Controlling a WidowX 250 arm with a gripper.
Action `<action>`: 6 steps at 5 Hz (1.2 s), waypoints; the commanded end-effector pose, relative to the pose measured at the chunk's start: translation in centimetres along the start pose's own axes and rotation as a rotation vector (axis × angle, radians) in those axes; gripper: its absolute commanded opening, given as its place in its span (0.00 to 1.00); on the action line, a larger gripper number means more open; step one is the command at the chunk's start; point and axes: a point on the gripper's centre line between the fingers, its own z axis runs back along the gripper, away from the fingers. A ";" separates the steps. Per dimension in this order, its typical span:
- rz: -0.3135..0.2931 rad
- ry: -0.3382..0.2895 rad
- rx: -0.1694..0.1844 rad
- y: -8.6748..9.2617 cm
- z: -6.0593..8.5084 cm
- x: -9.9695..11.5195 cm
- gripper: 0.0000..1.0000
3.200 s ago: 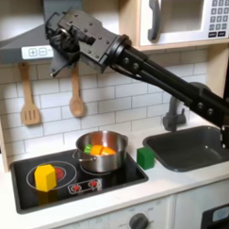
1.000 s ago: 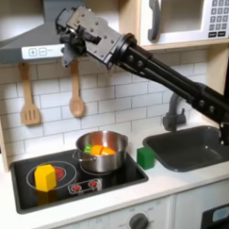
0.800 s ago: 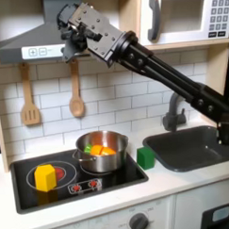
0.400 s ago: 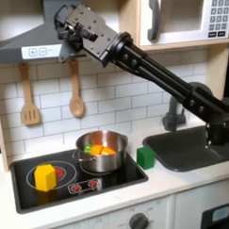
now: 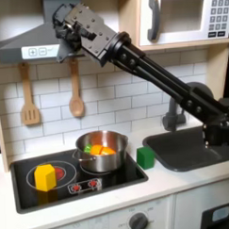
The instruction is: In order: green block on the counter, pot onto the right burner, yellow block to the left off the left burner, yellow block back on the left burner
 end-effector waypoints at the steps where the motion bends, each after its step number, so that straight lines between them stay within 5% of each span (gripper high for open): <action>1: -0.008 0.010 -0.003 0.0 -0.2 -0.3 0.00; 2: -0.003 0.005 -0.010 -0.2 0.3 -0.2 0.00; 3: -0.051 0.076 0.003 0.0 1.0 -1.4 0.00; 6: -0.050 0.303 0.060 2.8 1.8 -4.3 0.00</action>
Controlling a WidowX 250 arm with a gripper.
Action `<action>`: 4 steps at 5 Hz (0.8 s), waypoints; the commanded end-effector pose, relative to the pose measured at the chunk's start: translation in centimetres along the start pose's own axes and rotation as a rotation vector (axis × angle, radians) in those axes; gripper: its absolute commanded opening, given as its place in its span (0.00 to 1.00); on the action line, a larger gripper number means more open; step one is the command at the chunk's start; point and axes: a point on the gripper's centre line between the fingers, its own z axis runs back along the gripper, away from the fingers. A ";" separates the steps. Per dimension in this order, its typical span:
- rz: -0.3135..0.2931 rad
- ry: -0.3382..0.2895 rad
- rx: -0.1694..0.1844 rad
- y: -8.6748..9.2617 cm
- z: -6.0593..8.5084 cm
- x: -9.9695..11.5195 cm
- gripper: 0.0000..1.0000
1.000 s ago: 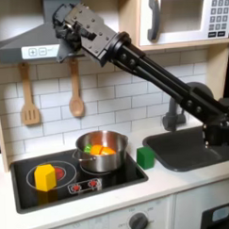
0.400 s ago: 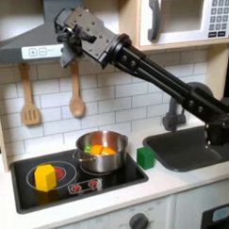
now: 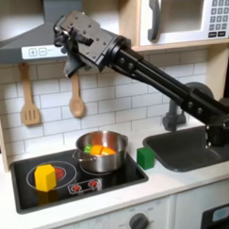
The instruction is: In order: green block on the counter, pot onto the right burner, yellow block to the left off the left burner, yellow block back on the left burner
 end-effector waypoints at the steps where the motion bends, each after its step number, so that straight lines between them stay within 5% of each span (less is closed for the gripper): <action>1: -0.023 0.064 0.083 1.6 1.3 -0.7 0.00; 2: -0.040 0.107 0.124 2.1 1.6 -1.5 0.00; 3: -0.052 0.150 0.206 3.6 1.7 -3.0 0.00; 4: -0.042 0.214 0.226 5.9 0.2 -4.6 0.00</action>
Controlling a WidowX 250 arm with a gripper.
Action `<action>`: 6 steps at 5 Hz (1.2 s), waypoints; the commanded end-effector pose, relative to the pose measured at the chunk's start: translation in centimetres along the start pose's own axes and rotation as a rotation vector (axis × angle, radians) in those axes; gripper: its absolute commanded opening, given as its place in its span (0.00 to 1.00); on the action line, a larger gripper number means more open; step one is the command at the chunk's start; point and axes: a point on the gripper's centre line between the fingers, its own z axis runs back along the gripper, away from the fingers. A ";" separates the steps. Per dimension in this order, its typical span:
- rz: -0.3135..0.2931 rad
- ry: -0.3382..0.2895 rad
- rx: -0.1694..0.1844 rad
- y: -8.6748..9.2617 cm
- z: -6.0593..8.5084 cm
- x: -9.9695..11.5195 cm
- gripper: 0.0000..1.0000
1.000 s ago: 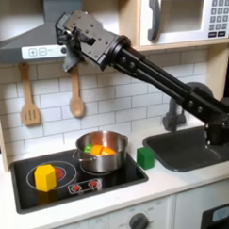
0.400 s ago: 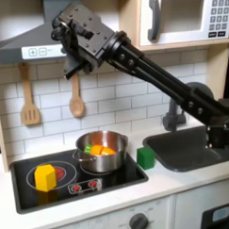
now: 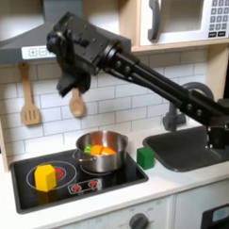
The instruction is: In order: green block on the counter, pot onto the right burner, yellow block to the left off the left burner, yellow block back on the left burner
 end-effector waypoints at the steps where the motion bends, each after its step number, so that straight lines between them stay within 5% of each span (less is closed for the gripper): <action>1: -0.031 0.075 0.019 1.0 -1.1 -3.7 0.00; 4: -0.117 0.144 0.039 1.8 -0.8 -8.6 0.00; 6: -0.200 0.225 0.219 3.5 0.2 -11.0 0.00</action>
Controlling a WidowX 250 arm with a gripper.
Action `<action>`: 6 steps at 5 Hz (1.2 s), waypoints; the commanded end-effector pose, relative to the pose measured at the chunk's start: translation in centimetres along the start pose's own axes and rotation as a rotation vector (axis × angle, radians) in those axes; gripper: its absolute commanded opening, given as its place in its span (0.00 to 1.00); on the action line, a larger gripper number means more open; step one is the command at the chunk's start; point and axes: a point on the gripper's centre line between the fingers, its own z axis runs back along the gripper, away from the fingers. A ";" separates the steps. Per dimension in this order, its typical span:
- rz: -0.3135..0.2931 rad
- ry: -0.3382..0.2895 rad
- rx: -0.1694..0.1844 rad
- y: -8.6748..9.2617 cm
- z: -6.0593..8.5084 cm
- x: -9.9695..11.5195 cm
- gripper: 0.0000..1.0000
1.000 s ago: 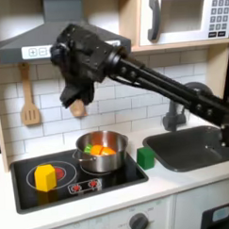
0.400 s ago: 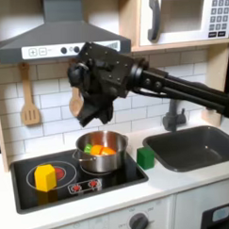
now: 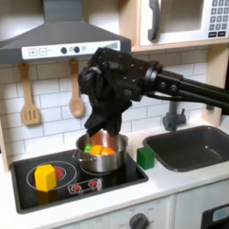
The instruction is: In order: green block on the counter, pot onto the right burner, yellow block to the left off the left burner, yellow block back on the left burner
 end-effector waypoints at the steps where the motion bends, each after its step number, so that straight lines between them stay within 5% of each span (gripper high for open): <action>1: -0.086 0.083 0.135 1.3 0.4 -1.8 0.00; 2: -0.092 0.061 0.162 1.4 1.0 -1.5 1.00; 6: -0.093 0.083 0.150 1.4 0.5 -1.8 1.00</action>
